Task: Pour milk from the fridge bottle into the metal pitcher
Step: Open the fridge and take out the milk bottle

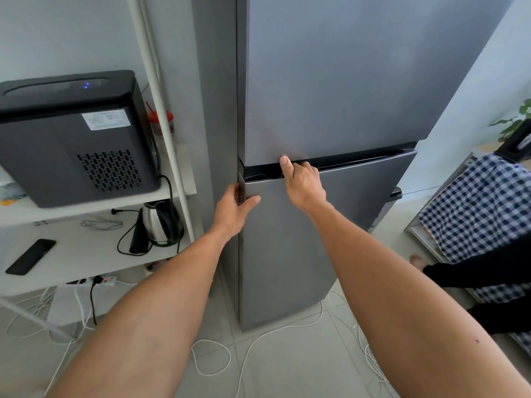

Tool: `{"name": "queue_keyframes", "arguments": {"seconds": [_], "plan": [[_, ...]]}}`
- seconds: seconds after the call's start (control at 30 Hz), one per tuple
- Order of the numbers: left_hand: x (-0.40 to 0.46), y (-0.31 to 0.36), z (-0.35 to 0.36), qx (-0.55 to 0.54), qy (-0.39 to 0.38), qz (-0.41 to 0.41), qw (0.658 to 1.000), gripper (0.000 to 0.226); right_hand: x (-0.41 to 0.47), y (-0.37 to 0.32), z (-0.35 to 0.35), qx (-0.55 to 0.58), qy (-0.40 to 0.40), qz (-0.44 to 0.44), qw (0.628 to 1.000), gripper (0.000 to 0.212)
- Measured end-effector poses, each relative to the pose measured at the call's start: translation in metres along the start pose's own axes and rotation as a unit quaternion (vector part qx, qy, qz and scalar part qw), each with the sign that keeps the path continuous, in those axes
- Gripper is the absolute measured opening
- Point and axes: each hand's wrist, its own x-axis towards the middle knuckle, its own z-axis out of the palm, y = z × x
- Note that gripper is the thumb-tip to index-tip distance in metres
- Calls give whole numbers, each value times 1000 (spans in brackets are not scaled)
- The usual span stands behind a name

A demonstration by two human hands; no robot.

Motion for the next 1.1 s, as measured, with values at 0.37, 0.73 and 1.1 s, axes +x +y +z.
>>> {"name": "queue_keyframes", "arguments": {"seconds": [0.37, 0.73, 1.1], "plan": [[-59, 9, 5, -22, 18, -1, 1000, 61, -34, -4, -12, -34, 61, 74, 995, 74], [-79, -8, 47, 102, -50, 43, 993, 29, -106, 39, -70, 0, 115, 137, 984, 46], [-135, 41, 140, 129, -206, 109, 964, 44, -182, 112, -156, -49, 78, 108, 990, 38]]}}
